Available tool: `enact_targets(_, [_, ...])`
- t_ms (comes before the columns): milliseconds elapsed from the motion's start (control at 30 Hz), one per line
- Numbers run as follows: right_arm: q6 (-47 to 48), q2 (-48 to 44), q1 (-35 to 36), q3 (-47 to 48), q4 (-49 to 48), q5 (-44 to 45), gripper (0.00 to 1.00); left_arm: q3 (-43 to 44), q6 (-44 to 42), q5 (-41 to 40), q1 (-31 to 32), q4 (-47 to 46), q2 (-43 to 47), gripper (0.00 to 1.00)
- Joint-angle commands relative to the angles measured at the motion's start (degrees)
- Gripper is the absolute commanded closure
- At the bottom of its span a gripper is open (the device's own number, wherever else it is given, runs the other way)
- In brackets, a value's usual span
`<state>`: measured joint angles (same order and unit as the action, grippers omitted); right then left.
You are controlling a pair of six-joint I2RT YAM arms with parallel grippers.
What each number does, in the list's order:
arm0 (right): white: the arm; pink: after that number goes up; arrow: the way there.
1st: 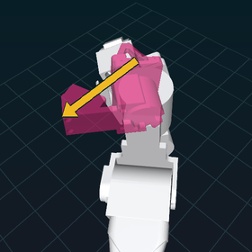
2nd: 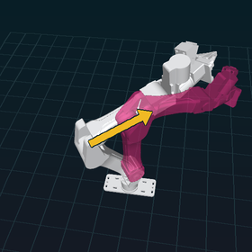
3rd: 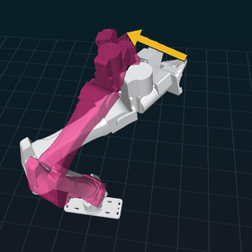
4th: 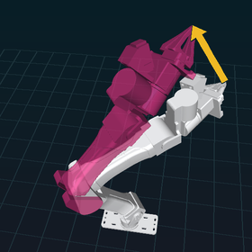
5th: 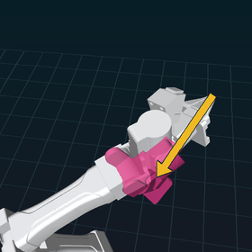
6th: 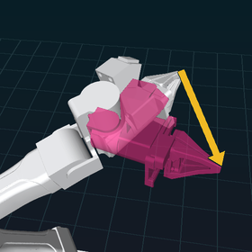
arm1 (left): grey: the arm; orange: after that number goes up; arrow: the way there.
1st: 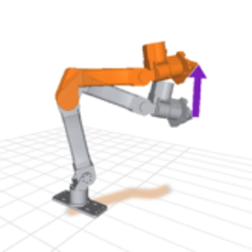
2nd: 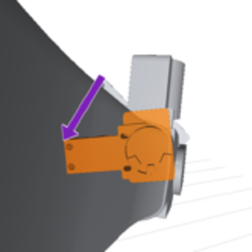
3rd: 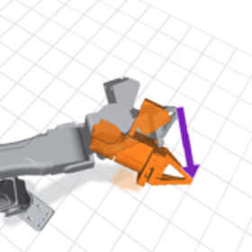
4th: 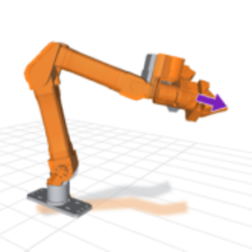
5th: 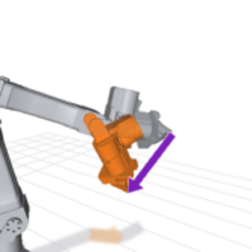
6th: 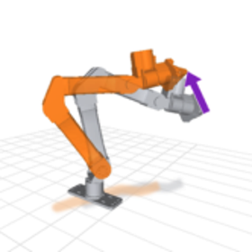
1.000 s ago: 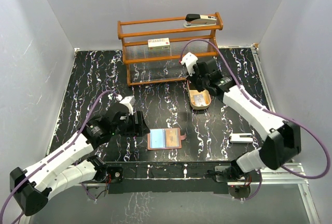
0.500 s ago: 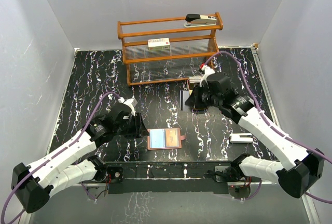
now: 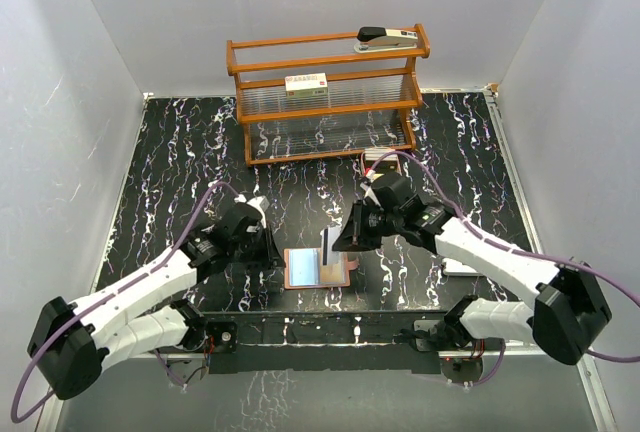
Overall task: Put the credit cards into the card holder
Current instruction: Insert the credit card into the card holder.
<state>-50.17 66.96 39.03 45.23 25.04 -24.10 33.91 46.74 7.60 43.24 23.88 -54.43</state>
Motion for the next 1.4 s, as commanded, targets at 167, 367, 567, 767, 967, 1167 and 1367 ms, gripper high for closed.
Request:
enact_targets(167, [0.0, 8.7, 1.7, -1.2, -11.0, -2.9, 1.0, -0.4, -1.4, -0.9, -0.3, -7.1, -8.8, 1.0])
enact_targets(367, [1.0, 14.7, 1.8, -1.5, -13.9, -4.7, 1.0, -1.1, -1.4, 1.0, -0.6, -9.7, -12.3, 1.0])
enact_targets(567, [3.9, 17.5, 1.8, -2.0, -14.5, -5.5, 1.0, -3.8, -1.2, 1.7, -0.6, -13.6, -14.8, 1.0])
enact_targets(767, [7.4, 22.9, 1.8, -2.0, -13.6, -7.4, 1.0, -6.0, -0.5, 0.3, -0.6, -14.8, -15.0, 1.0])
enact_targets(967, [8.9, 25.7, 1.7, -2.9, -14.0, -7.1, 1.0, -7.0, -0.9, 0.5, -0.6, -15.4, -16.3, 1.0])
enact_targets(1167, [10.4, 25.7, 1.5, -2.2, -11.8, -5.3, 0.96, -7.8, -1.1, -0.6, -0.6, -14.6, -15.6, 1.0])
enact_targets(1367, [11.8, 25.0, -0.1, -2.8, -10.7, -6.6, 0.96, -8.0, -1.6, -1.1, -0.6, -13.7, -15.5, 1.0])
